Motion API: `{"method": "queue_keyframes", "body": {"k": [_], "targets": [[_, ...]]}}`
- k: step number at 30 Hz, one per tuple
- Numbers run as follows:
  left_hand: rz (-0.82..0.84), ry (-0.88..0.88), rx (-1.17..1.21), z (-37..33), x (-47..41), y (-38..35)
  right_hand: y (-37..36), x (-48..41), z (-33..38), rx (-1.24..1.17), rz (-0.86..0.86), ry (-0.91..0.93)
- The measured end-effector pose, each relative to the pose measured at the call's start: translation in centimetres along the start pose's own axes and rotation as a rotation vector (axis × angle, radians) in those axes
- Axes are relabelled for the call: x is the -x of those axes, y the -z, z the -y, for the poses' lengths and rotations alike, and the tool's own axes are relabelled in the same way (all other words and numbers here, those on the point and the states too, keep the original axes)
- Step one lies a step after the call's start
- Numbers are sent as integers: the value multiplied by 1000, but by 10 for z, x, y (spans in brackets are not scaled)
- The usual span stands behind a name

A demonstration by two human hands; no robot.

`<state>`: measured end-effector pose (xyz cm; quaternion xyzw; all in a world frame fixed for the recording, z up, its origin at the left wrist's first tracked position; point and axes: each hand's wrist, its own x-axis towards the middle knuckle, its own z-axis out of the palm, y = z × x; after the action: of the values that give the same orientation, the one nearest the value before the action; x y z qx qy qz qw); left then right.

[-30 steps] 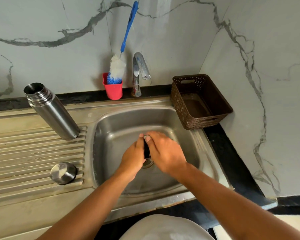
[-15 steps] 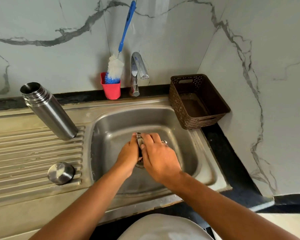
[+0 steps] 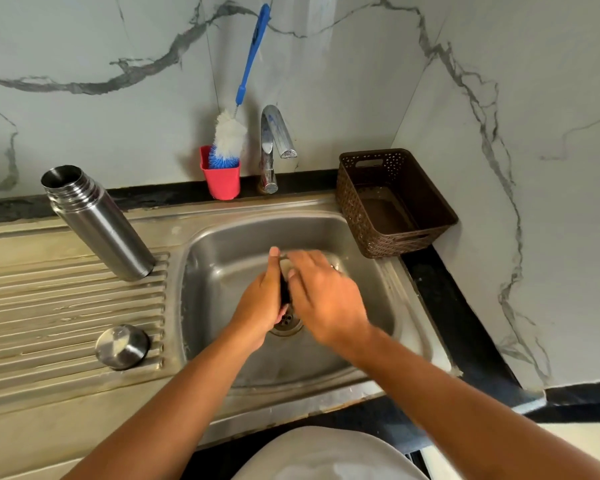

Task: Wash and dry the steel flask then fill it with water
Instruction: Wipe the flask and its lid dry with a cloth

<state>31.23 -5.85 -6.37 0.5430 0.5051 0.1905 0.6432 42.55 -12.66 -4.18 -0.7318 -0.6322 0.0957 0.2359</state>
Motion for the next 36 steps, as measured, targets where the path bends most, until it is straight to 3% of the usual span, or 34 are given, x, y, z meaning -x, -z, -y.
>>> {"method": "queue_keyframes", "body": {"k": [1, 3, 6, 8, 9, 11, 14, 16, 18, 21, 27, 30, 34, 36], "targets": [[-19, 27, 35, 4, -1, -2, -5, 7, 5, 48, -6, 3], [-95, -37, -116, 19, 0, -4, -11, 5, 7, 1, 53, -133], [-235, -289, -555, 27, 16, -2, 3, -26, -1, -310, 426, -568], [-231, -444, -671, 23, 25, -1, 19, -35, -6, -594, 635, -818], [-227, -473, -694, 21, 26, 1, 22, -34, -4, -668, 661, -873], [-214, -383, -632, 22, 18, 10, 18, -30, 9, -640, 521, -835], [-178, -50, -199, 15, 8, 22, -4, -2, 41, -90, 199, -287], [-104, 108, 70, 11, 11, 29, -13, 18, 62, 130, 173, -105], [-72, 106, 52, 12, 19, 31, -14, 21, 68, 95, 105, -139], [-120, -31, -140, 23, 21, 38, -14, 9, 65, -58, 49, -254], [-205, -347, -509, 1, 39, 54, -2, -25, 72, -444, 186, -588], [-226, -423, -628, 1, 40, 62, -1, -33, 73, -628, 258, -767], [-181, -529, -592, -2, 36, 76, -3, -35, 66, -885, 382, -941], [-81, -435, -428, -7, 32, 89, -4, -38, 64, -979, 339, -927]]}}
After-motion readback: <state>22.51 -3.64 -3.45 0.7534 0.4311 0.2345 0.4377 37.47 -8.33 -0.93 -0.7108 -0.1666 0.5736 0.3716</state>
